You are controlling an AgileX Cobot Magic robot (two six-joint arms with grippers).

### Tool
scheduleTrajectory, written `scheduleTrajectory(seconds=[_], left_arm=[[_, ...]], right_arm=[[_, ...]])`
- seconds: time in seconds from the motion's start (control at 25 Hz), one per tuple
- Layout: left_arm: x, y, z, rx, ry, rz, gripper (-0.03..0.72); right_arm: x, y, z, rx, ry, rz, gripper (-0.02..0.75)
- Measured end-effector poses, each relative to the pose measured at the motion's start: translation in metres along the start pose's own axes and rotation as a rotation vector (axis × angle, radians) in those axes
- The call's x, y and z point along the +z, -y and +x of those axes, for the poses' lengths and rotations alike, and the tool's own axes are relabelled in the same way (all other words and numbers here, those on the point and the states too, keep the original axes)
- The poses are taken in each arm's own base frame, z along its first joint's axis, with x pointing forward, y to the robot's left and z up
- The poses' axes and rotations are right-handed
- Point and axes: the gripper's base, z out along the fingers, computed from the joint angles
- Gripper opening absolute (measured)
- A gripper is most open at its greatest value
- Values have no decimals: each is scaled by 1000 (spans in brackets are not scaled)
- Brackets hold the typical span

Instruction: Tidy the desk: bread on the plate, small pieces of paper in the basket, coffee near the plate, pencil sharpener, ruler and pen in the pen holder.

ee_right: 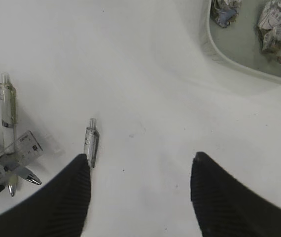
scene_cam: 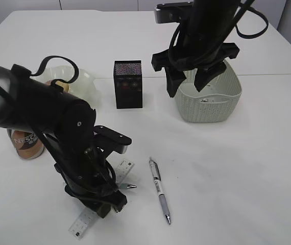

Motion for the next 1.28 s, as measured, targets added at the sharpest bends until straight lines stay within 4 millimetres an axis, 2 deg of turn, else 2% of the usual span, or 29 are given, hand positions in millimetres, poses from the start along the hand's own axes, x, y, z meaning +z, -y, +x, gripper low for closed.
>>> scheduleTrajectory(seconds=[0.76, 1.28], left_arm=[[-12, 2, -8, 1, -48, 2, 277], [-51, 8, -25, -5, -174, 2, 277]], right_arm=[[0, 0, 0, 0, 0, 0, 471], [0, 0, 0, 0, 0, 0, 470]])
